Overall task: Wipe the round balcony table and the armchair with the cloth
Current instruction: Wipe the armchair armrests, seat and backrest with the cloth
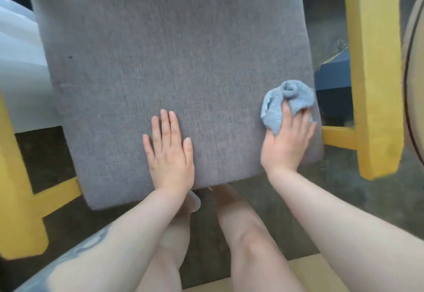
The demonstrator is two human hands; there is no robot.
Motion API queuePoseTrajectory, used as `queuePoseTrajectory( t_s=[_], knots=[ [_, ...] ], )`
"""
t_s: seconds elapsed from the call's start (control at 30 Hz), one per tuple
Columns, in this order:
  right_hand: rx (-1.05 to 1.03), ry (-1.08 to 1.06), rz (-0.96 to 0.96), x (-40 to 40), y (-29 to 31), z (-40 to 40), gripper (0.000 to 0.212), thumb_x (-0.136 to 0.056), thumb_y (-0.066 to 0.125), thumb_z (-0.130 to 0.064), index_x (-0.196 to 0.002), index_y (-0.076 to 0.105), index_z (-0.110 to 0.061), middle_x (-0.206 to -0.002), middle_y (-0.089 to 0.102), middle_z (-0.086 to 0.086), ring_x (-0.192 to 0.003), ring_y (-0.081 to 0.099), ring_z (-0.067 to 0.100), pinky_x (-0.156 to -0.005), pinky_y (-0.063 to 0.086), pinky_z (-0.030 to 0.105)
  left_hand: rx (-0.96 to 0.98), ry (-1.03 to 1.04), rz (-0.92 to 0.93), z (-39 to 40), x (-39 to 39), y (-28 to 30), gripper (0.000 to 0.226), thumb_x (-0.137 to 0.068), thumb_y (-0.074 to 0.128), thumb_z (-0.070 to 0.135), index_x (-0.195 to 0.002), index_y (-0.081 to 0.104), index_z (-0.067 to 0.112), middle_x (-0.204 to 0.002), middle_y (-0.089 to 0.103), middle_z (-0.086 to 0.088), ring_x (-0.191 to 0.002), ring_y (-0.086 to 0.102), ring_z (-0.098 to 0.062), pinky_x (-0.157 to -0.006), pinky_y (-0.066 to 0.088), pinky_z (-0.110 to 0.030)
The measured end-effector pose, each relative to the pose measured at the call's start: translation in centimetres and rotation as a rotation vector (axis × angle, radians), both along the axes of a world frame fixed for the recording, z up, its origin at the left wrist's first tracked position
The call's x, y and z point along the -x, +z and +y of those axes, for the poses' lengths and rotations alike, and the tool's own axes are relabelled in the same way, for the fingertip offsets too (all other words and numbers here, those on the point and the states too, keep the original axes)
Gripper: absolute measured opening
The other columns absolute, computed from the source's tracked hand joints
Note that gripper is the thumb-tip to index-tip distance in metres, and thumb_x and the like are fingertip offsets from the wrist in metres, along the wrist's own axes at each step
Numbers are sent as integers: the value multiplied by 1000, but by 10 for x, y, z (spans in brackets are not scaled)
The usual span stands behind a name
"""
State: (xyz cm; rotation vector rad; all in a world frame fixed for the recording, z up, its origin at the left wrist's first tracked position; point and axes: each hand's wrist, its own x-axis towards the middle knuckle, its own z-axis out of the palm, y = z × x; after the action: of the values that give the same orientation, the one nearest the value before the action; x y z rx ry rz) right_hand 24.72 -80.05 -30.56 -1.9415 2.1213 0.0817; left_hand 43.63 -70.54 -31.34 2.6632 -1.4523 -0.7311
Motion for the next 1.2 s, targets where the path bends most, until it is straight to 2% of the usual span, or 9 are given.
queuePoseTrajectory(
  t_s=[0.1,0.2,0.4,0.53,0.6,0.8,1.0,1.13,1.2],
  knots=[
    [-35,476,-185,-72,-1,33,59,-82,44,-29,-141,45,-21,-141,49,11,-137,33,32,-115,14,51,-13,53,-3,-5,6,0,63,-95,21,36,-153,8,15,-159,-1,4,-148,2,-18,-117,-4,-41],
    [-101,1057,-254,-22,-1,24,60,-81,47,-25,-141,46,-24,-139,52,5,-136,34,25,-117,17,46,-8,-28,33,3,-12,4,62,-95,22,34,-153,11,17,-159,2,3,-147,1,-15,-117,-2,-38],
    [33,297,-113,-64,-5,22,65,-79,46,-25,-144,39,-25,-137,46,6,-134,31,32,-116,9,49,25,211,-37,17,-82,3,58,-99,20,32,-154,6,20,-160,-3,6,-147,-8,-12,-118,-6,-37],
    [-75,1355,-331,-61,-8,81,45,-76,54,-20,-121,50,-23,-133,56,-3,-135,35,21,-118,14,44,49,176,15,10,-104,2,59,-99,27,28,-154,7,21,-160,-3,5,-147,-9,-12,-116,-11,-32],
    [-78,1498,-278,-16,-9,55,41,-79,50,-19,-120,48,-22,-135,56,-3,-133,37,18,-119,14,42,58,146,19,11,-114,1,58,-100,28,28,-154,6,22,-159,-6,7,-147,-9,-12,-117,-11,-32],
    [30,218,-36,-113,-11,13,67,-80,41,-28,-146,35,-25,-135,50,12,-134,29,31,-116,4,48,87,343,-56,-2,-99,-2,55,-102,26,25,-154,10,19,-161,5,1,-148,-2,-17,-119,-5,-39],
    [-90,1322,-300,-132,-15,-4,50,-82,43,-21,-130,55,-18,-135,56,7,-133,35,25,-115,15,44,196,560,111,-22,-92,3,62,-96,9,44,-153,17,19,-161,8,3,-148,-2,-14,-116,-7,-36],
    [33,574,-33,-155,-25,-56,65,-84,40,-30,-147,30,-24,-142,47,13,-137,28,31,-117,8,48,222,520,148,-14,-104,2,58,-99,10,41,-154,11,21,-161,1,6,-147,-8,-8,-117,-11,-30],
    [72,442,-63,-214,-25,-25,64,-84,40,-32,-147,34,-20,-141,47,11,-136,27,31,-115,9,49,236,548,155,-19,-109,2,59,-99,12,41,-154,12,20,-161,3,5,-146,-8,-7,-116,-13,-26]
  ],
)
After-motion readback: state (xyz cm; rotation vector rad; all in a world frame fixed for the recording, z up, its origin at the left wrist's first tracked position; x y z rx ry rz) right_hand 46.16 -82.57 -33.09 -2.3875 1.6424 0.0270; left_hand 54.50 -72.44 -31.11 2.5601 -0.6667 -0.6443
